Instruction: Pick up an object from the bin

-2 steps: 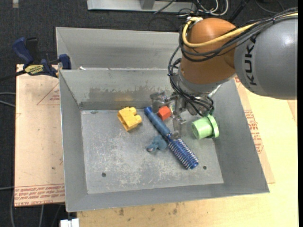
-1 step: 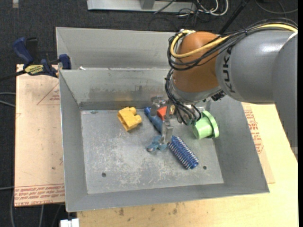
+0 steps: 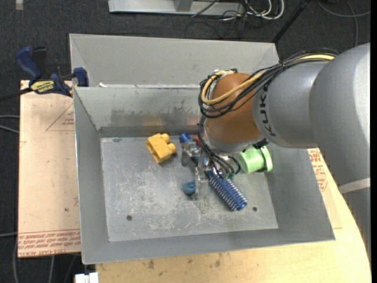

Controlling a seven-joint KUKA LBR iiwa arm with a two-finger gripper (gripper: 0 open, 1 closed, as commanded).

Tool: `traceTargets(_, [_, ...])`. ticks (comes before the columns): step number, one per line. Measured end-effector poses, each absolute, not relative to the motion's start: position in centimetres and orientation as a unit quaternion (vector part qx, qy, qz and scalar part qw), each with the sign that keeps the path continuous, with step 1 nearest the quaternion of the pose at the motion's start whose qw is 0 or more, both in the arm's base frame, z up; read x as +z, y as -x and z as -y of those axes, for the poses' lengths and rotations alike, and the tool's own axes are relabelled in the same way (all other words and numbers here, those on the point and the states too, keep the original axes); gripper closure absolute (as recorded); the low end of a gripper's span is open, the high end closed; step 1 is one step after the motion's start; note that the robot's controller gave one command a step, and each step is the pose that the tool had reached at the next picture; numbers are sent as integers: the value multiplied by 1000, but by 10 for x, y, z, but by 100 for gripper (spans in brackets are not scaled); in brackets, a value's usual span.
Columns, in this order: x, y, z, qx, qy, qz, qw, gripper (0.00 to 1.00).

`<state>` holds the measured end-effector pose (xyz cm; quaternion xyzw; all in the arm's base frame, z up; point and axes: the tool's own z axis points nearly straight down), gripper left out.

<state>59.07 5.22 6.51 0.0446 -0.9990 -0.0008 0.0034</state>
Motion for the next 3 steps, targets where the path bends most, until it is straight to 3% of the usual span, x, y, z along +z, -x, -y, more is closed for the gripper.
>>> traceTargets(1, [70, -581, -55, -1, -263, 965, -1, 0])
traceTargets(2, [71, -582, -55, -1, -263, 965, -1, 100])
traceTargets(3, [70, -582, -55, -1, -263, 965, -1, 0])
